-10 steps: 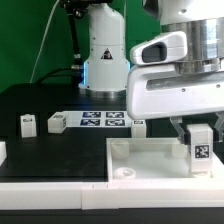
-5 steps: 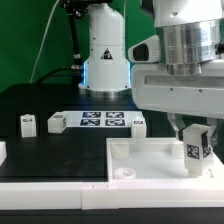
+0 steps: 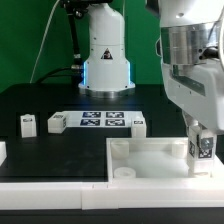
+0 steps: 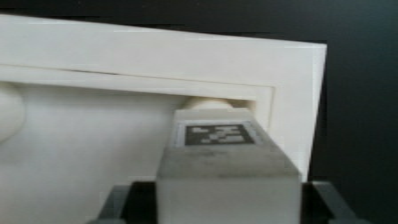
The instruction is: Assemble one leg
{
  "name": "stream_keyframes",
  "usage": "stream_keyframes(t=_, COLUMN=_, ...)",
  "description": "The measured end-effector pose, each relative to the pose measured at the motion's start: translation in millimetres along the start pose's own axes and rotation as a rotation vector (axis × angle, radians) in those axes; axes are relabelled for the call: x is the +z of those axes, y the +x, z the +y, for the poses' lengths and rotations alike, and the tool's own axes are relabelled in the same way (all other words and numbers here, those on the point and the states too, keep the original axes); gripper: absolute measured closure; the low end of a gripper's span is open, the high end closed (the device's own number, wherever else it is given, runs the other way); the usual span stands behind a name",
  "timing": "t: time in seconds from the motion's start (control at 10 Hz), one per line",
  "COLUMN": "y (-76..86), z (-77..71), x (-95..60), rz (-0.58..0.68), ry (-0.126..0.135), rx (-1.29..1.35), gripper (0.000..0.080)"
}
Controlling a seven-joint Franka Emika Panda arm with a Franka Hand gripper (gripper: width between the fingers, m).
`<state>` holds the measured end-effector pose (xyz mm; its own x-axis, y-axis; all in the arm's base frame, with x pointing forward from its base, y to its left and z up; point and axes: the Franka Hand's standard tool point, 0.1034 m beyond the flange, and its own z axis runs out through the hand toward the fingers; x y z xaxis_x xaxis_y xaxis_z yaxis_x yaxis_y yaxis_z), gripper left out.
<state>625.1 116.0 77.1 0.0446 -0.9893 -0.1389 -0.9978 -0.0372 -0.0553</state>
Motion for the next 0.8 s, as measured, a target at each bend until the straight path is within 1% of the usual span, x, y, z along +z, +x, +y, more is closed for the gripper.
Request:
stream_keyframes(t=0.1, y=-0.5, z=-0.1, x=0.1, rz=-0.003, ry=0.001, rx=0.071, gripper=0.0508)
stream_keyframes(t=0.2, y=-0.8, z=0.0, x=0.1, rz=-0.003, ry=0.001, rx=0.029, gripper=0.0508)
stream_keyframes(t=0.3, y=-1.0, z=-0.2, x=0.1, rz=-0.003, ry=0.003, rx=-0.021, gripper=0.0331)
stream_keyframes(t=0.4, y=-2.1, z=-1.2, x=0.2, rz=-0.001, ry=0.012, rx=-0.054, gripper=0.0213)
stream_keyframes(t=0.5, y=-3.0, z=-1.3, x=0.0, rz=0.000, ry=0.012, rx=-0.116, gripper=0.0213)
stream_keyframes(t=0.6, y=-2.6, z=-1.6, x=-0.2, rz=0.002, ry=0.011, rx=-0.274, gripper=0.0163)
stream_keyframes(t=0.8, y=-4.8, z=-0.8, x=0.3, rz=0.002, ry=0.009, rx=-0.527, gripper=0.0154)
